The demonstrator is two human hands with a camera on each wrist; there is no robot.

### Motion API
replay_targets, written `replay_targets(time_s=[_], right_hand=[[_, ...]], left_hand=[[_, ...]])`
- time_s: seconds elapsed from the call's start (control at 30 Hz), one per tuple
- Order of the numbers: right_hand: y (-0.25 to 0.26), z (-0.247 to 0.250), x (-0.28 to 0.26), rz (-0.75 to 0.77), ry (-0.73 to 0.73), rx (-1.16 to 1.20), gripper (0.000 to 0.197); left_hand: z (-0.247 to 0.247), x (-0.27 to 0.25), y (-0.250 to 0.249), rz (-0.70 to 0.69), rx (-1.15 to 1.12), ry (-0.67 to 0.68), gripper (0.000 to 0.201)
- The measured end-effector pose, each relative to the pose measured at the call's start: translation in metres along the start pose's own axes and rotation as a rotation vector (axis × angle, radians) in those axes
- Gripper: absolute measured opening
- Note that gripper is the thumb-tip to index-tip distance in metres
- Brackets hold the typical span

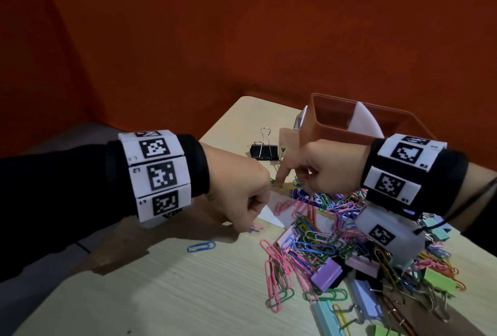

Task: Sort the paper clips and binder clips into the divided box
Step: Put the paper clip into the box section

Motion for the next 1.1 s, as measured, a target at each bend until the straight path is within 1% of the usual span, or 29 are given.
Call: replay_targets(time_s=[0.07,0.13,0.17,0.23,0.3,0.33,0.4,0.43,0.5,0.53,0.63,0.7,0.8,0.87,0.93,1.1], right_hand=[[-0.002,0.000,-0.002,-0.028,-0.015,0.032,0.039],[-0.004,0.000,-0.003,-0.051,-0.003,0.128,0.032],[-0.006,-0.001,-0.002,-0.064,0.012,0.223,0.032],[-0.011,-0.002,-0.002,-0.104,0.035,0.485,0.030],[-0.018,-0.003,-0.003,-0.157,0.010,0.729,0.019],[-0.022,-0.002,-0.003,-0.170,-0.021,0.824,0.017],[-0.029,0.000,-0.003,-0.165,-0.078,0.951,0.026],[-0.032,0.001,-0.003,-0.162,-0.088,0.979,0.033],[-0.037,0.003,-0.003,-0.171,-0.086,1.000,0.039],[-0.038,0.005,-0.004,-0.187,-0.080,1.010,0.038],[-0.040,0.009,-0.009,-0.228,-0.060,1.050,0.032],[-0.042,0.014,-0.013,-0.255,-0.046,1.070,0.031],[-0.050,0.025,-0.019,-0.309,-0.055,1.097,0.036],[-0.058,0.034,-0.021,-0.371,-0.102,1.079,0.039],[-0.068,0.042,-0.024,-0.449,-0.174,1.014,0.038],[-0.090,0.051,-0.021,-0.642,-0.329,0.856,0.034]], left_hand=[[0.004,0.001,0.005,0.007,-0.082,-0.031,0.012],[0.010,0.002,0.010,0.018,-0.211,-0.056,0.018],[0.012,0.002,0.013,0.027,-0.292,-0.064,0.020],[0.017,0.000,0.018,0.053,-0.479,-0.064,0.017],[0.022,-0.003,0.020,0.049,-0.623,-0.069,0.012],[0.024,-0.003,0.020,0.040,-0.676,-0.075,0.010],[0.030,-0.004,0.021,0.032,-0.776,-0.094,0.011],[0.033,-0.004,0.020,0.031,-0.821,-0.097,0.015],[0.039,-0.001,0.019,0.038,-0.886,-0.094,0.029],[0.042,0.000,0.019,0.043,-0.908,-0.099,0.030],[0.051,0.009,0.016,0.094,-0.939,-0.187,0.029],[0.058,0.015,0.011,0.122,-0.954,-0.227,0.024],[0.074,0.028,-0.002,0.081,-0.971,-0.272,0.019],[0.085,0.040,-0.011,0.055,-0.968,-0.357,0.019],[0.095,0.055,-0.020,0.065,-0.955,-0.426,0.020],[0.111,0.094,-0.038,0.112,-0.974,-0.491,0.019]])
Point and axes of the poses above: each hand's wrist, its own x-axis towards the middle knuckle, its own z-axis out of the back of the hand, y = z × x, the point moved 1 cm from there along x, towards the middle knuckle, and after that the axes turned 13 degrees about -x, right-handed, at the moved point
